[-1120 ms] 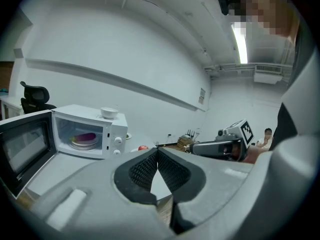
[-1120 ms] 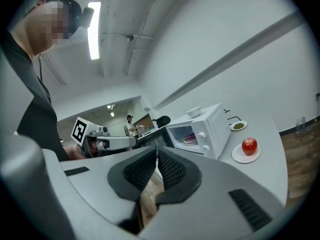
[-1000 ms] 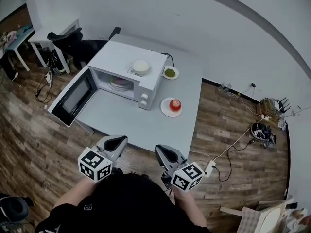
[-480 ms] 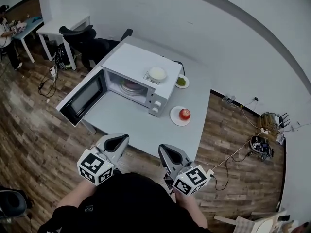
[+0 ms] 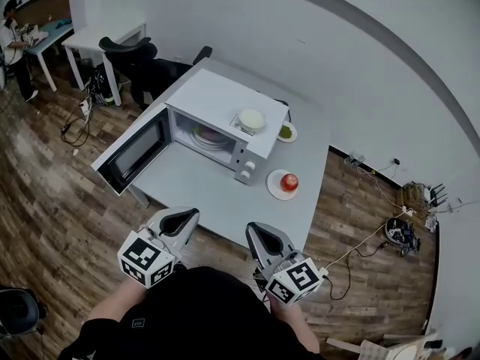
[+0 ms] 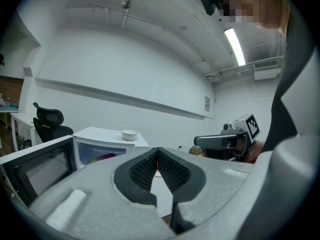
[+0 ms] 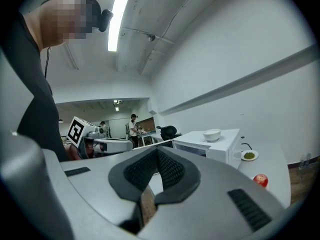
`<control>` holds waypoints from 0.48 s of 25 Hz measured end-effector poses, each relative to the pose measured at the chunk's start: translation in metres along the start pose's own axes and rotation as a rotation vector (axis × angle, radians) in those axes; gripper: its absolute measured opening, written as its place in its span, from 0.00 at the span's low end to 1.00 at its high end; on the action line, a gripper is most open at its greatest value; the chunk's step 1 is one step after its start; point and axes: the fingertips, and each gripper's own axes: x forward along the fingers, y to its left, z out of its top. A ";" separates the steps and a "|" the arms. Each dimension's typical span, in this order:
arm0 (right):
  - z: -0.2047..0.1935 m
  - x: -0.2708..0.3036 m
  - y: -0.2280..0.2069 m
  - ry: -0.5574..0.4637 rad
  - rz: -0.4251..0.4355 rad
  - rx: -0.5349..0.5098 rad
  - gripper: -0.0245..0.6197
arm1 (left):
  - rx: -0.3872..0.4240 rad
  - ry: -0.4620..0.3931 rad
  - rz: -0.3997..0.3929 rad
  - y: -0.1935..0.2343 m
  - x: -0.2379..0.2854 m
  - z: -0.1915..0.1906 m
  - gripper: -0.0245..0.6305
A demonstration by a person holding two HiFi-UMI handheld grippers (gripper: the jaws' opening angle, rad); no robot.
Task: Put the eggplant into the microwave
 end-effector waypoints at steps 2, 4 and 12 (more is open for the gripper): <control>-0.003 0.000 0.000 0.004 -0.003 0.003 0.06 | -0.001 0.004 0.001 0.001 0.000 -0.001 0.05; -0.004 -0.001 -0.001 0.005 -0.003 0.004 0.06 | 0.000 0.008 -0.001 0.000 0.000 -0.001 0.05; -0.006 -0.006 -0.005 0.000 -0.007 0.010 0.06 | 0.009 0.019 -0.024 -0.008 0.006 -0.002 0.05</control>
